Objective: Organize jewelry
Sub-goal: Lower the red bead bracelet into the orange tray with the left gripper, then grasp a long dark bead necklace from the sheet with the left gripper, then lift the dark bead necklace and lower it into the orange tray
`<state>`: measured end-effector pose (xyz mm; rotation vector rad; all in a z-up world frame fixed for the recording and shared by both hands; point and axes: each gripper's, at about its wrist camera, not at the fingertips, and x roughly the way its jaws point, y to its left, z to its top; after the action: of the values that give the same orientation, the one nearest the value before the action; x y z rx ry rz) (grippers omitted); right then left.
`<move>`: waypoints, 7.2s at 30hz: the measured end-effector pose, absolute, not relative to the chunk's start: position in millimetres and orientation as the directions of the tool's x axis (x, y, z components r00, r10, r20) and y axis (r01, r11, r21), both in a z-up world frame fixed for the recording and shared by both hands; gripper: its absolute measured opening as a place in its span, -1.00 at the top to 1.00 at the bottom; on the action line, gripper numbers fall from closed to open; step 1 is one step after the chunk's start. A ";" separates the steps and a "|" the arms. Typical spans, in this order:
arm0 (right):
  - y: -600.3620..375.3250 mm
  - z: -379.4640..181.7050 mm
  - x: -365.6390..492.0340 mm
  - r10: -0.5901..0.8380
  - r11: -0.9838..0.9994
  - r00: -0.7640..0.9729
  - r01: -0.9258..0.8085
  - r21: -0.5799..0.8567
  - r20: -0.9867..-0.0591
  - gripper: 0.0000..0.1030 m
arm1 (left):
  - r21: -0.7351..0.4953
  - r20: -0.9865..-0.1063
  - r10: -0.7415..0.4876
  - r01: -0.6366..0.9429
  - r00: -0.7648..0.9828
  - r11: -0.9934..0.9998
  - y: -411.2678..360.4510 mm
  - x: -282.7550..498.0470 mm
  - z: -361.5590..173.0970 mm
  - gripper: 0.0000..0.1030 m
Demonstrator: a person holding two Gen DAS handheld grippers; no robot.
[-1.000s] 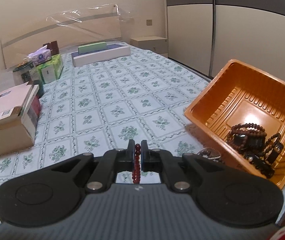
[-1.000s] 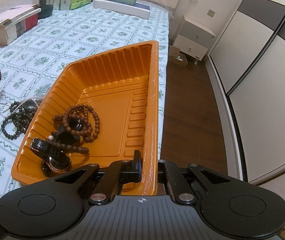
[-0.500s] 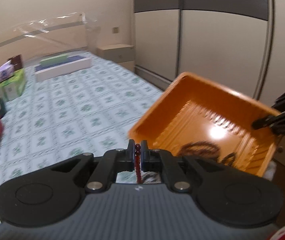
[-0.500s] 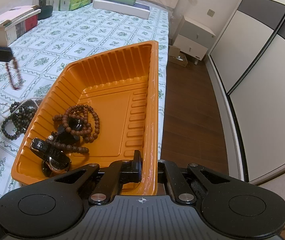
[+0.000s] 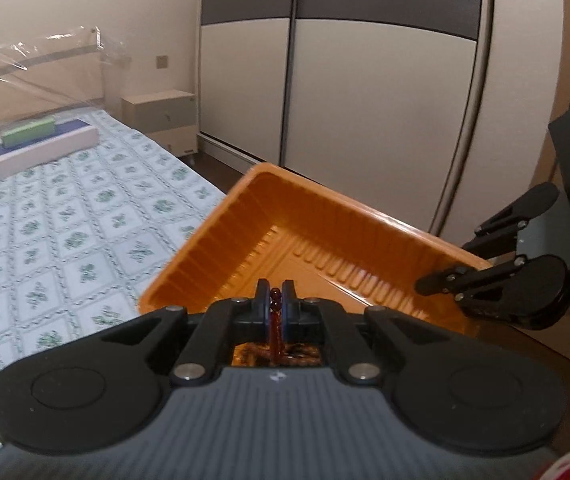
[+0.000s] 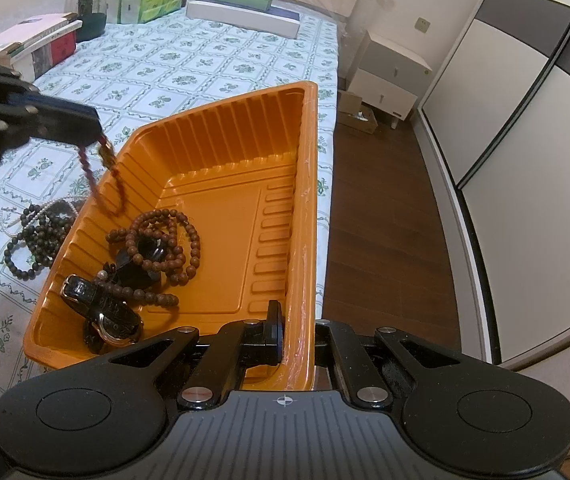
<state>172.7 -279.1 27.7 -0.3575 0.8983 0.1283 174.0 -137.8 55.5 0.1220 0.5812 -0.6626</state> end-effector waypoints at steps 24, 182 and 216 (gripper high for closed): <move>-280.6 27.5 172.7 -0.037 0.936 0.617 -0.255 -0.245 -0.786 0.93 | -0.191 -0.571 -0.646 0.683 0.507 0.705 -162.8 185.2 41.8 0.91; -284.9 24.6 169.2 -0.043 0.931 0.615 -0.262 -0.256 -0.788 0.93 | 0.414 -0.192 -0.528 0.556 0.827 0.721 -123.4 192.0 314.3 0.88; -286.7 20.4 171.7 -0.046 0.932 0.605 -0.261 -0.253 -0.795 0.93 | 0.262 -0.683 -0.446 0.764 0.578 0.589 -188.0 248.8 93.5 0.88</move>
<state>171.7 -286.7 20.4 -0.3634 0.9172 0.1271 248.8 -188.0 93.5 0.5857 0.6060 -0.7569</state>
